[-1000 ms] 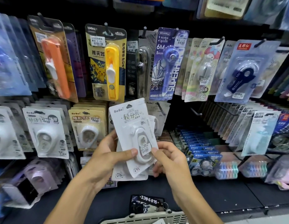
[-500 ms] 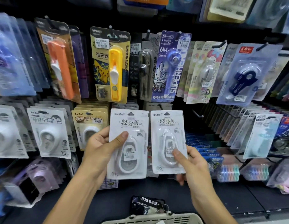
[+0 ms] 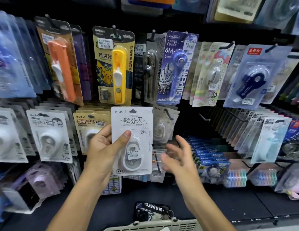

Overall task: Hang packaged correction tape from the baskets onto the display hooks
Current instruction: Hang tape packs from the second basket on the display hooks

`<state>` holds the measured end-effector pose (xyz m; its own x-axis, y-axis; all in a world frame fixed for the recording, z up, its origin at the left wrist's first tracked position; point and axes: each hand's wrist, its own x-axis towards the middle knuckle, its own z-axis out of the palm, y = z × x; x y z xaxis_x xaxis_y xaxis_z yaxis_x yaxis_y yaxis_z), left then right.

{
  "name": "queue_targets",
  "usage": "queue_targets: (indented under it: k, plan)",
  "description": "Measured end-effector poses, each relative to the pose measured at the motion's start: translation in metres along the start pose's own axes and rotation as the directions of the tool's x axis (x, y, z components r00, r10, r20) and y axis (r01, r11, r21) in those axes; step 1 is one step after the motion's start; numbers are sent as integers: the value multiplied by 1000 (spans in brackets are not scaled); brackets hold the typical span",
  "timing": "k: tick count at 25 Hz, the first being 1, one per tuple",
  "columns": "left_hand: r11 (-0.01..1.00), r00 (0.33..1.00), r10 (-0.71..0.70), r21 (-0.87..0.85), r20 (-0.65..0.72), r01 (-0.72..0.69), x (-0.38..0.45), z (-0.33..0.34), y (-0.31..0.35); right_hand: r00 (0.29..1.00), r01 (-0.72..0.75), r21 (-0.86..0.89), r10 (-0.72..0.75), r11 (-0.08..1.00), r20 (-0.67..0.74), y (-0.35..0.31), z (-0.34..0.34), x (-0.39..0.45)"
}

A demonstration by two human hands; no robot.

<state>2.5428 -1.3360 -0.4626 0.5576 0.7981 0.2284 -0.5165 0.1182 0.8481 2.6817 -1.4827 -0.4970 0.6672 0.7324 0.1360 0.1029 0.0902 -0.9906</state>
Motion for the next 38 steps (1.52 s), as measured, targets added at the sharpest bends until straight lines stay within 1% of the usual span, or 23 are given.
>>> queue_targets:
  k: [1, 3, 6, 8, 10, 11, 13, 14, 17, 19, 21, 24, 26, 27, 29, 30, 31, 32, 33, 34, 35, 36, 38]
  plan:
    - [1000, 1000, -2, -5, 22, 2, 1, 2, -1, 994, 62, -13, -61, 998, 87, 2, 9, -4]
    - [1000, 998, 3, 5, 60, -3, 1, 11, -3, 975, 168, 26, -170, 985, 145, 6, 25, -10]
    - [996, 998, 17, 81, 65, -22, 2, 17, -6, 970, 233, 65, -237, 970, 50, 3, 31, -10]
    - [961, 997, 71, 270, -2, -68, 5, 12, -7, 979, 200, 77, -197, 977, -44, -1, 22, -12]
    - [844, 990, 141, 525, -25, -107, 10, 2, -10, 981, 154, 93, -142, 984, -129, -3, 5, -13]
    - [787, 989, 149, 605, 0, -119, 12, -1, -10, 980, 137, 63, -126, 989, -155, -3, -3, -15]
    - [667, 984, 143, 724, 105, -174, 11, -4, -11, 979, 99, 0, -97, 995, -182, 0, -16, -19]
    - [565, 975, 140, 795, 172, -221, 10, -5, -12, 977, 82, -2, -81, 997, -195, 2, -19, -22]
    - [256, 952, 66, 917, 298, -305, 8, -4, -17, 962, 64, 54, -47, 997, -270, 6, -20, -26]
    - [156, 948, -3, 937, 318, -314, 8, -6, -23, 958, 59, 58, -41, 997, -283, 2, -17, -17]
    - [140, 945, -51, 939, 323, -313, 8, -10, -28, 968, 14, 14, -10, 1000, -250, -1, -12, 1]
    - [248, 943, -72, 922, 325, -299, 0, -13, -25, 988, -102, -26, 98, 994, -120, -10, -9, 32]
    - [292, 956, -108, 928, 272, -231, -7, -19, -22, 991, -131, -194, 121, 972, -65, -2, -11, 39]
    - [261, 958, -149, 944, 247, -202, -11, -23, -24, 988, -156, -267, 147, 951, -53, 11, -14, 33]
    - [149, 935, -263, 967, 240, -207, -17, -27, -35, 964, -250, -291, 265, 924, 12, 55, -21, 1]
    - [88, 900, -361, 969, 246, -229, -21, -28, -44, 925, -346, -322, 378, 881, 39, 83, -26, -22]
    - [50, 839, -490, 968, 237, -244, -26, -28, -53, 862, -422, -441, 501, 792, 76, 112, -31, -45]
    - [27, 751, -625, 968, 212, -251, -31, -28, -62, 770, -403, -666, 626, 628, 124, 136, -37, -64]
    - [2, 646, -743, 967, 173, -257, -38, -27, -73, 657, -268, -869, 739, 416, 152, 161, -44, -79]
    - [-33, 547, -827, 959, 132, -281, -44, -26, -84, 564, -94, -969, 814, 229, 138, 181, -50, -90]
    - [-70, 473, -876, 944, 96, -322, -50, -25, -94, 549, 20, -994, 830, 106, 100, 194, -56, -98]
    - [-101, 432, -899, 925, 72, -366, -55, -24, -103, 579, 57, -998, 813, 34, 61, 198, -61, -101]
    - [-127, 429, -900, 897, 74, -423, -61, -23, -117, 678, 65, -998, 735, -22, 28, 204, -71, -99]
